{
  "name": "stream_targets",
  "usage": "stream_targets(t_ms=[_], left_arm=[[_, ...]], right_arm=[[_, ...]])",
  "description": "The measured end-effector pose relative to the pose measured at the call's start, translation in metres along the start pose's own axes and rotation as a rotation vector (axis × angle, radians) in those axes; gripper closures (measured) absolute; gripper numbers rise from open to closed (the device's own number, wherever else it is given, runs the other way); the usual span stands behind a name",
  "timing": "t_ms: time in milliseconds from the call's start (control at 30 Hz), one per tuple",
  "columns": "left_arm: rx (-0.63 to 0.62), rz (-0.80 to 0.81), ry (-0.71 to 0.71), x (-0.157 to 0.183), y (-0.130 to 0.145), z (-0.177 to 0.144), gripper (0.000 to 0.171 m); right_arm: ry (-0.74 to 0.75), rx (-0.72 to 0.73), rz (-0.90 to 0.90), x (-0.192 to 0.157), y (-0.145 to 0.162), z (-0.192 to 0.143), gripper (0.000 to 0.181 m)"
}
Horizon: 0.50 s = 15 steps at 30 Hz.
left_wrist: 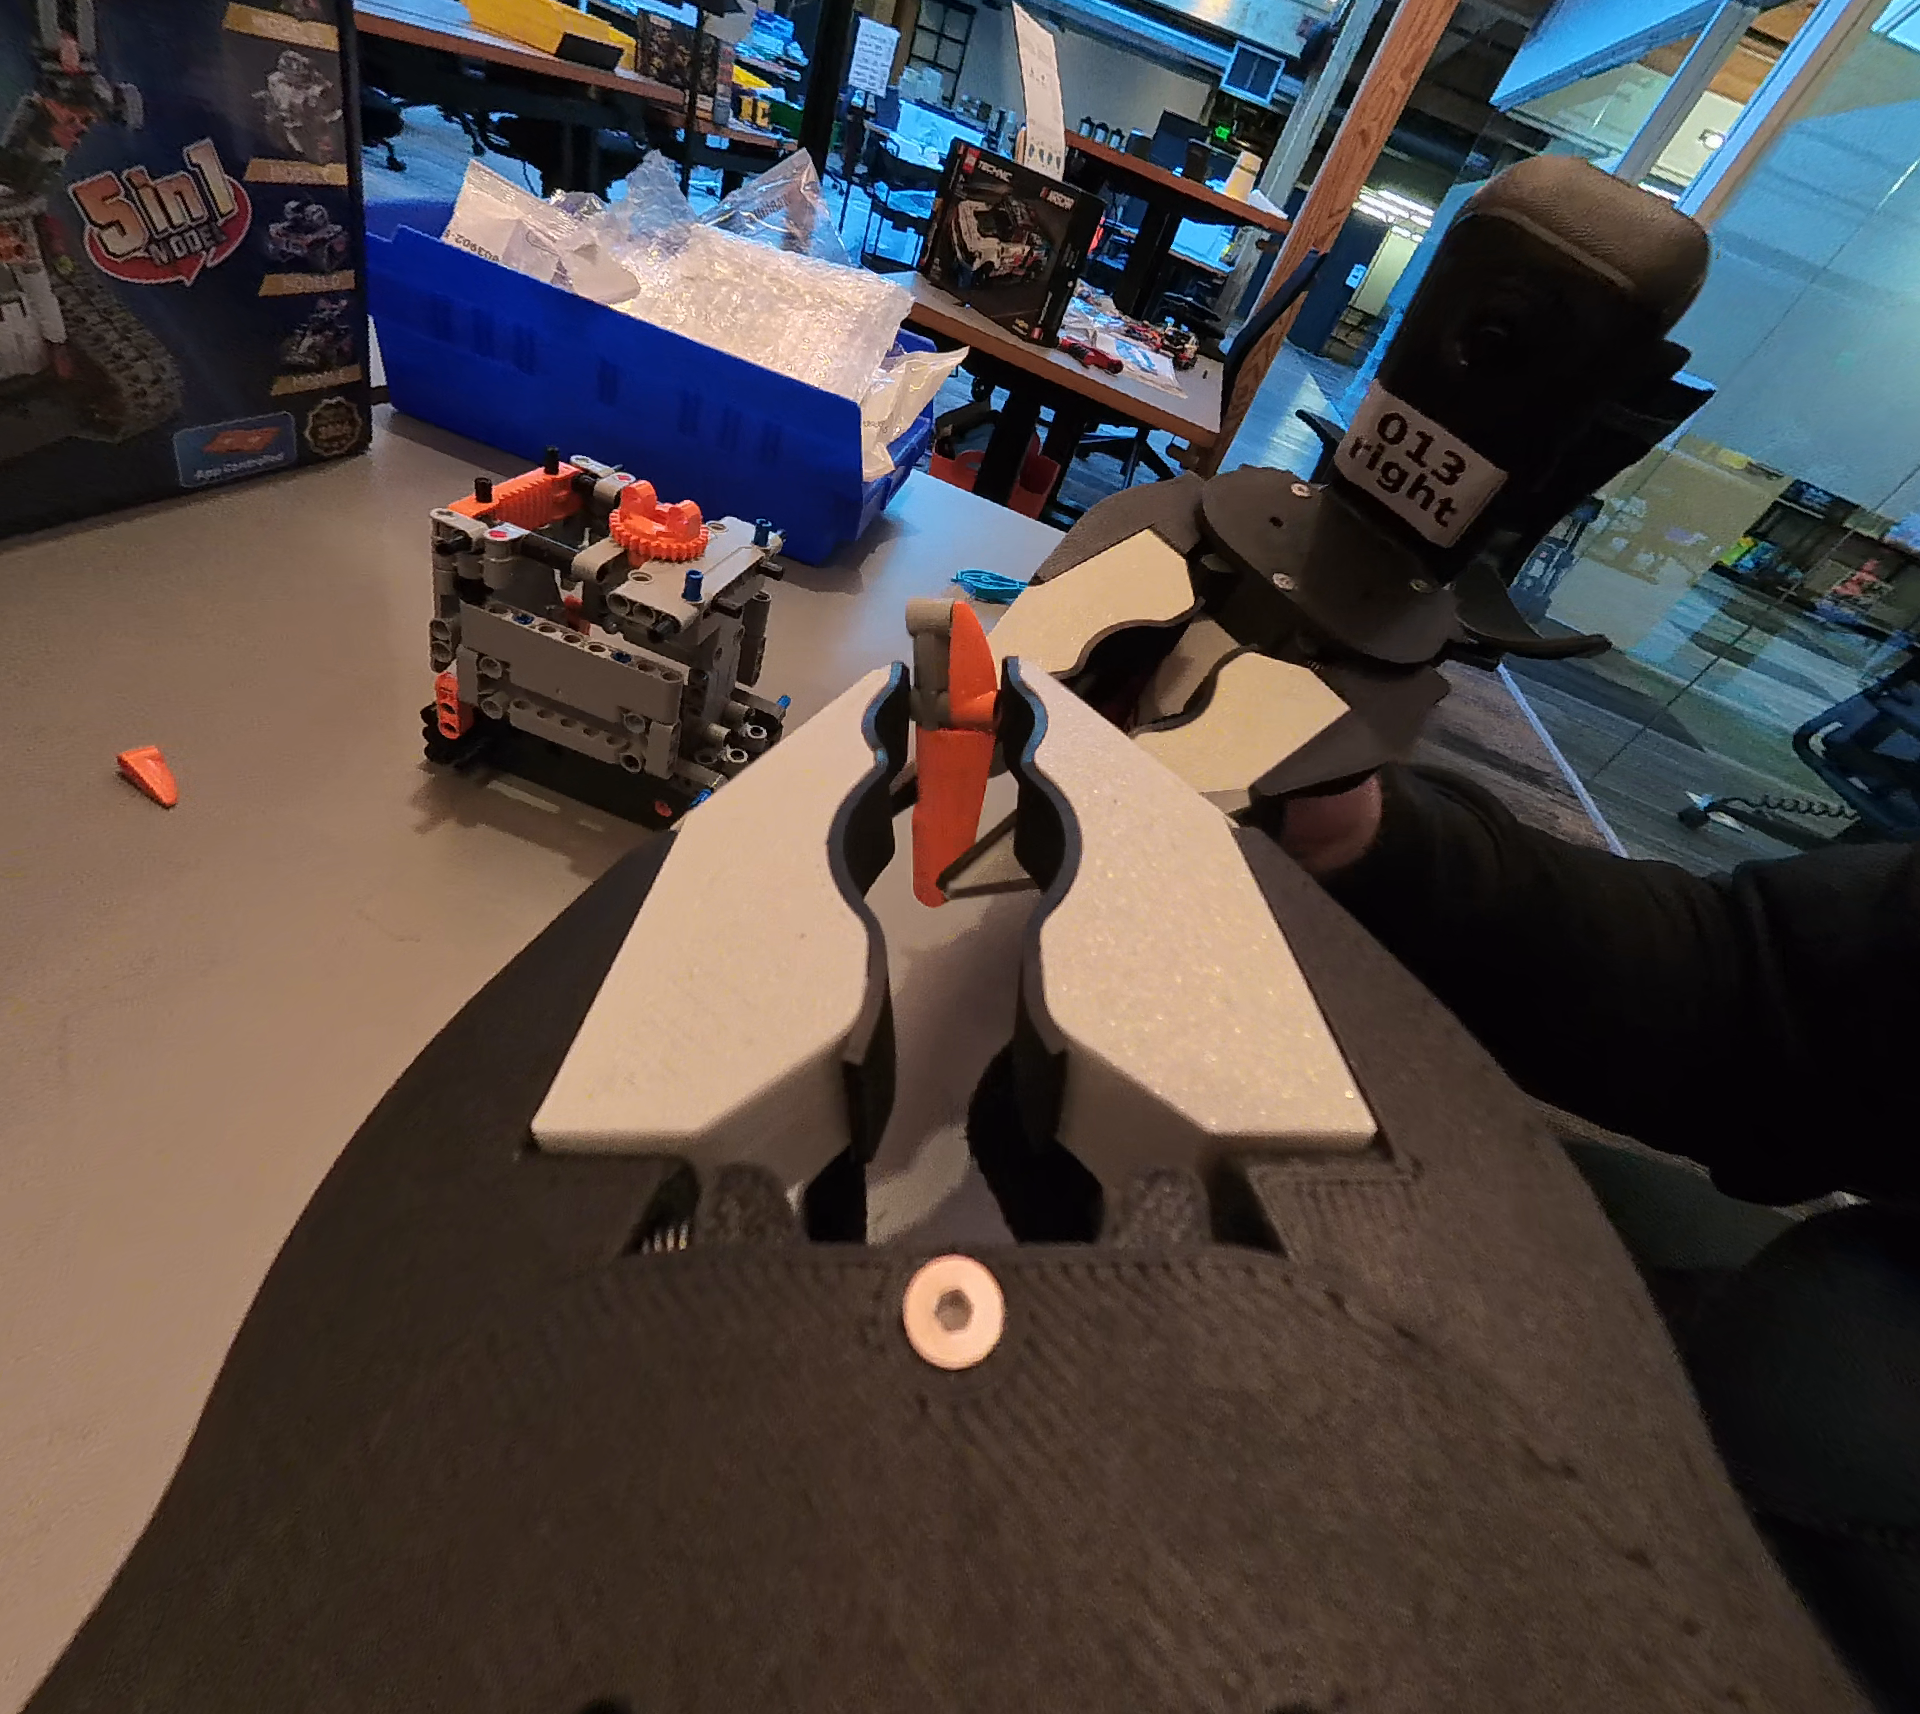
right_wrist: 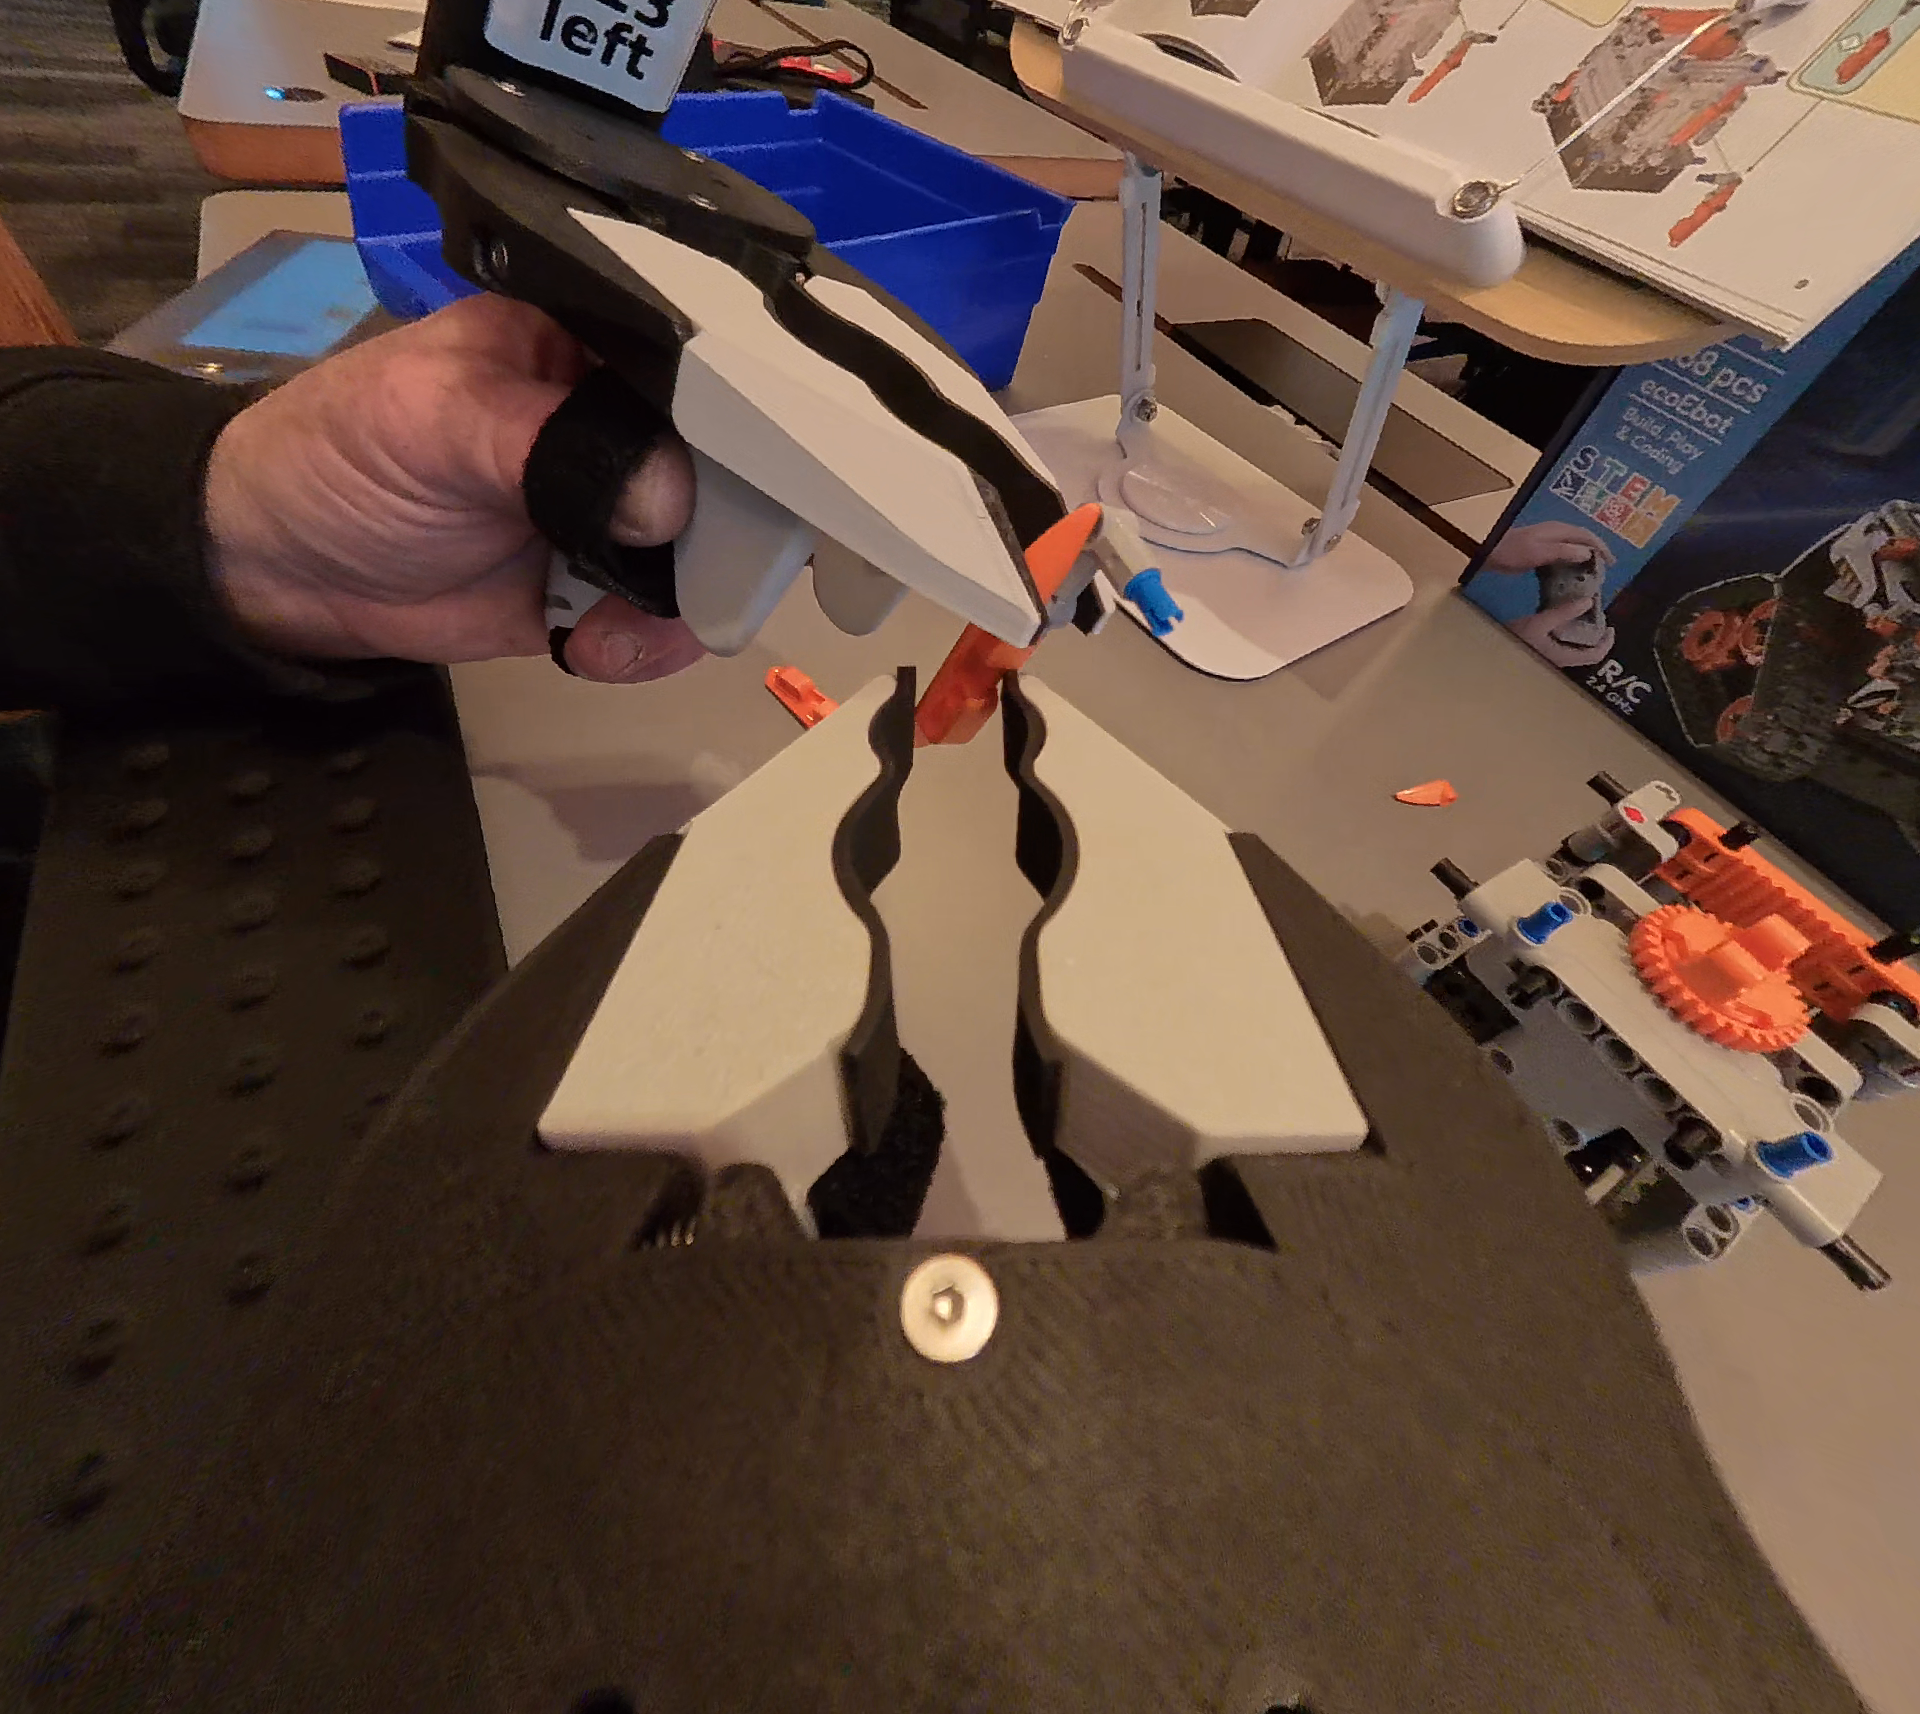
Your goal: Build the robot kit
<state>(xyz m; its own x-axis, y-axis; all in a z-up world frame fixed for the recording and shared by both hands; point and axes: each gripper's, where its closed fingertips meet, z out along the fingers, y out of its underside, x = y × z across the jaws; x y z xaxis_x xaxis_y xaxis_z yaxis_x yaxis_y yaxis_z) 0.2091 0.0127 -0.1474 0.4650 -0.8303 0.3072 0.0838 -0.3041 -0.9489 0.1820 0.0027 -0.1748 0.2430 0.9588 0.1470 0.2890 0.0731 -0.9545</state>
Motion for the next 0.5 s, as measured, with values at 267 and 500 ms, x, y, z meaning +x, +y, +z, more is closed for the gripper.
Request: stream_targets(t_ms=[267, 500], left_arm=[[-0.007, -0.011, 0.025, 0.003, 0.003, 0.003, 0.156], [-0.041, -0.023, 0.001, 0.005, 0.012, 0.021, 0.156]], right_arm=[[-0.011, -0.02, 0.03, 0.002, 0.004, -0.005, 0.169], [0.04, -0.06, 0.042, 0.005, 0.015, -0.017, 0.164]])
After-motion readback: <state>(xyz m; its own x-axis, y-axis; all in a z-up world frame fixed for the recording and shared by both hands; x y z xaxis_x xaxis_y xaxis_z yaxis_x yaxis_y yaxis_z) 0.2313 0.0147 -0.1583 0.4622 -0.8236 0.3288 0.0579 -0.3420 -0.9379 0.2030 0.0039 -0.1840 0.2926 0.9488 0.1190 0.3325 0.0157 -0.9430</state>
